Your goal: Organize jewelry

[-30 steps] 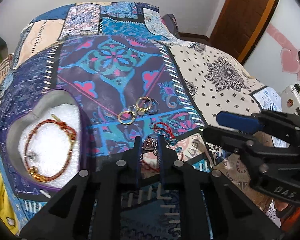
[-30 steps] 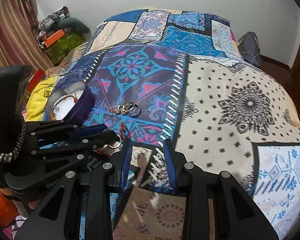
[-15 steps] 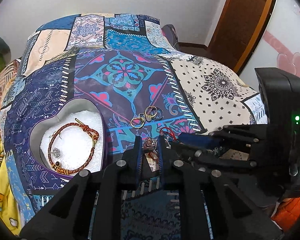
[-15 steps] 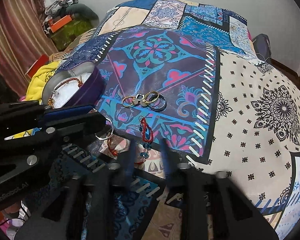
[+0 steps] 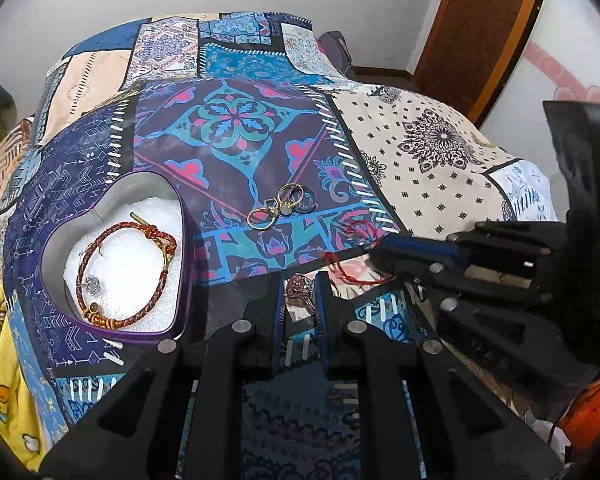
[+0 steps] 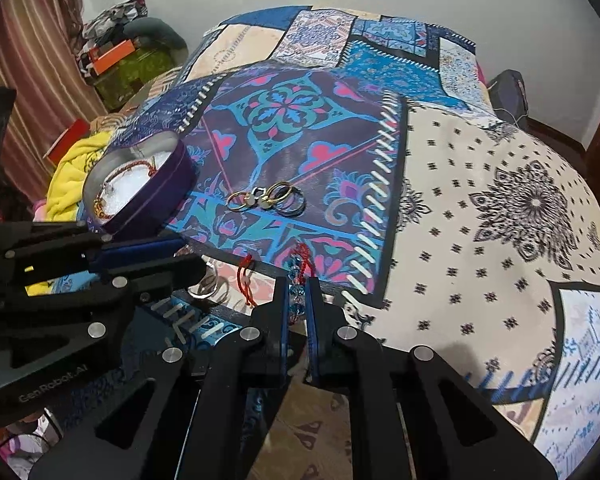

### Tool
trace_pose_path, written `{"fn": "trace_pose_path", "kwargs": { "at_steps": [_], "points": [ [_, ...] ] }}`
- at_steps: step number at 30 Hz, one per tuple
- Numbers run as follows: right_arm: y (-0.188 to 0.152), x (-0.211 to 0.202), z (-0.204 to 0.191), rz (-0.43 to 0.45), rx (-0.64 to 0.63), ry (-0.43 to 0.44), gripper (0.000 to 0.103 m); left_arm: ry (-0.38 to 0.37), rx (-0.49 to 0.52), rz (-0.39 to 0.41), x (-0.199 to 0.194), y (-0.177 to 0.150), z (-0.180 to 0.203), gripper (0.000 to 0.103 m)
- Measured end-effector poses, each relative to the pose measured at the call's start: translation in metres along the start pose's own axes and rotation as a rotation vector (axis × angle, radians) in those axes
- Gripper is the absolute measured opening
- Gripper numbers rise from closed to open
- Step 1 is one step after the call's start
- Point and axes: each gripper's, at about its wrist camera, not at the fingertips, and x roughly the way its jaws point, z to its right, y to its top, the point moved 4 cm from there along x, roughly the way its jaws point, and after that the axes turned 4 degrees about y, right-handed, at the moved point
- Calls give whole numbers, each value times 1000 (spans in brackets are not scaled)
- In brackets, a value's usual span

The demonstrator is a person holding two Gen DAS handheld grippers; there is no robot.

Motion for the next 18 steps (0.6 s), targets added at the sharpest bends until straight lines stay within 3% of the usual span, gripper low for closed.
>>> {"fn": "trace_pose_path", "kwargs": {
  "at_steps": [18],
  "points": [
    [53, -58, -37, 199, -52, 31, 7, 79, -51, 213, -77, 28, -28, 14]
  ]
}}
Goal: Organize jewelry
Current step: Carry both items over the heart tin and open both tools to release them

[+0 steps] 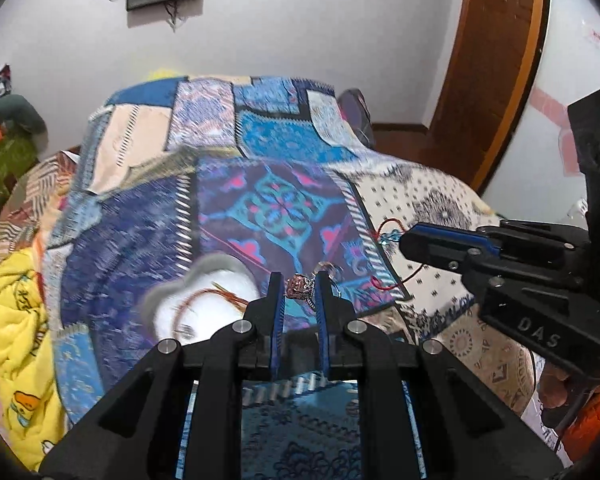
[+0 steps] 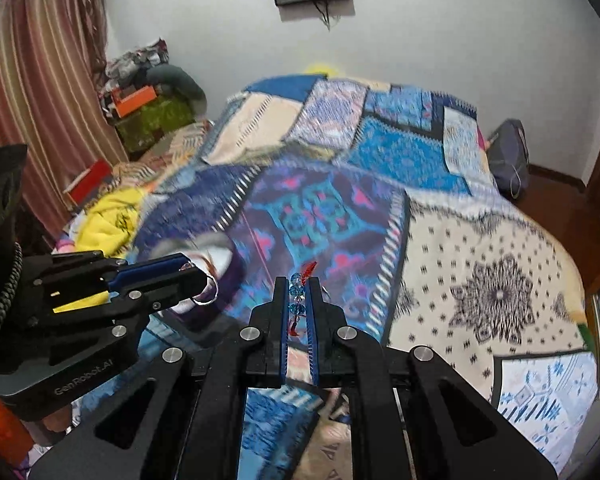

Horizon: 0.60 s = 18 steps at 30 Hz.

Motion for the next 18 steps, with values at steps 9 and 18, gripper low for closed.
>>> {"fn": "trace_pose_path", "kwargs": {
  "at_steps": [9, 18],
  "points": [
    [20, -4, -28, 45, -32, 27, 7, 42, -35, 72, -27, 10, -32, 14],
    [38, 5, -62, 68, -78, 75, 7, 93, -64, 101, -43, 12, -73, 14]
  ]
}}
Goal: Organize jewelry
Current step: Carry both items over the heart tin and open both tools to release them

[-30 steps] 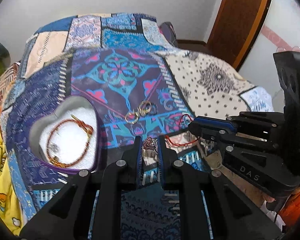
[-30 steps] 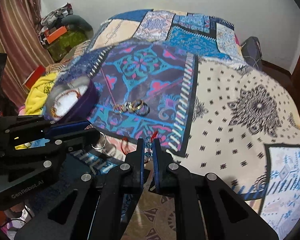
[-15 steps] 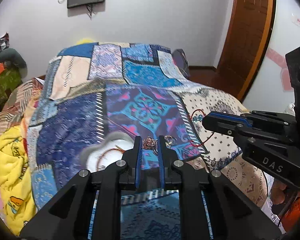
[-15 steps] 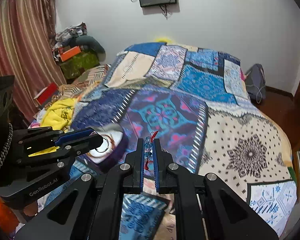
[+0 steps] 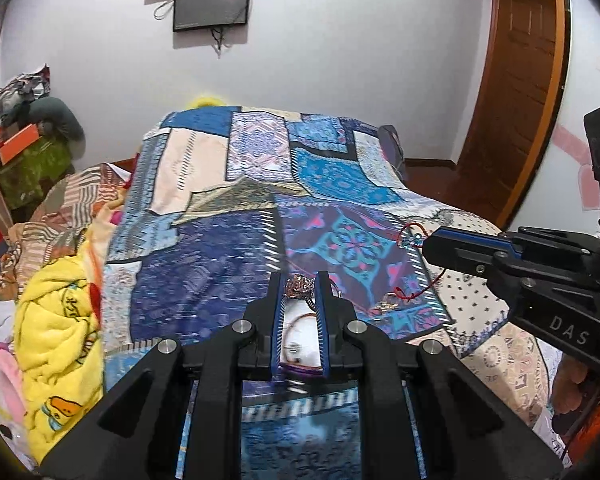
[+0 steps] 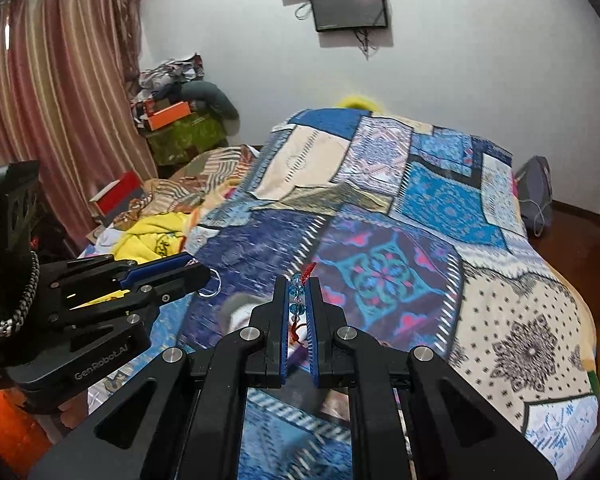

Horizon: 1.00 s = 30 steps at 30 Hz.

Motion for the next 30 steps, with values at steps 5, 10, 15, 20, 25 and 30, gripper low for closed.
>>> {"fn": "trace_pose_path", "kwargs": {
  "at_steps": [5, 10, 15, 20, 25, 30],
  "points": [
    [3, 13, -14, -7, -21, 28, 7, 9, -9, -14, 3, -5, -15, 14],
    [-3, 33, -21, -44, -24, 52, 7, 6, -20, -51, 18, -16, -23, 14],
    [-17, 55, -20, -102, -14, 62, 7, -19, -30, -93, 37, -28, -24, 14],
    [-27, 70, -14, -148, 6, 60, 7, -46, -28, -123, 52, -33, -19, 14],
    [-31, 83, -6, -176, 16, 48, 7, -62, -19, -138, 64, -34, -15, 14],
    [-33, 90, -3, -190, 20, 44, 7, -69, -16, -158, 76, -36, -15, 14]
  ]
}}
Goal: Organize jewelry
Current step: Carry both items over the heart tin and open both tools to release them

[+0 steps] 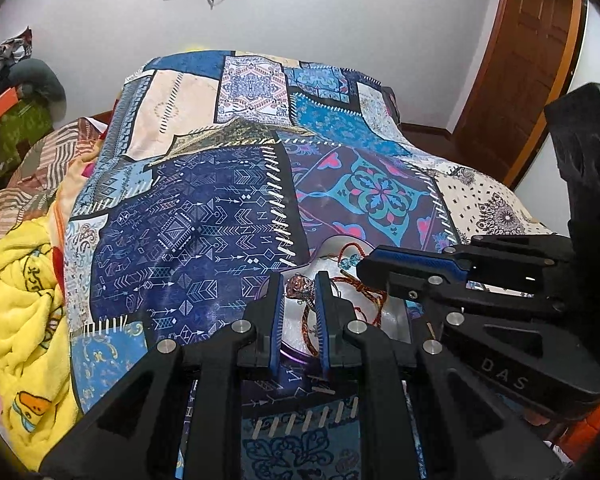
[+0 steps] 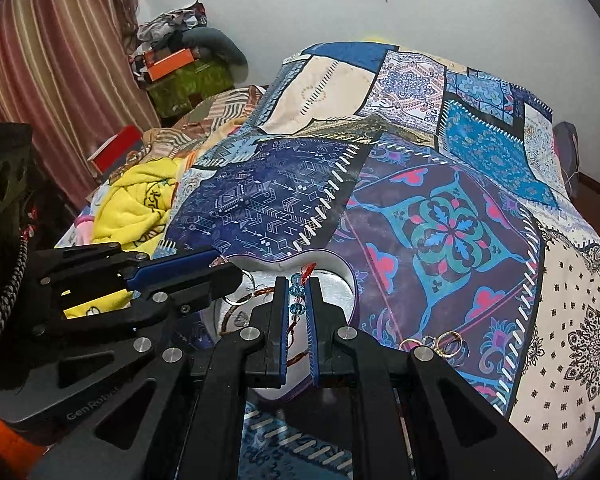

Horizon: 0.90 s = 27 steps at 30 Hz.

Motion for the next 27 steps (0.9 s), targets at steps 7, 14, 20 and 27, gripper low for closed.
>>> {"fn": "trace_pose_path", "kwargs": {
  "at_steps": [7, 14, 20, 27],
  "points": [
    [-3, 0, -1, 3, -20, -17, 7, 4, -18, -5, 3, 1, -4, 14],
    [-2, -10, -1, 15, -38, -49, 25, 25, -22, 4, -6, 1, -7, 15],
    [2, -29, 3, 61, -37, -93, 36, 50, -43, 34, -23, 6, -10, 29],
    [8, -62, 23, 125, 4, -135, 36, 66, -49, 67, -40, 19, -6, 34]
  ]
}}
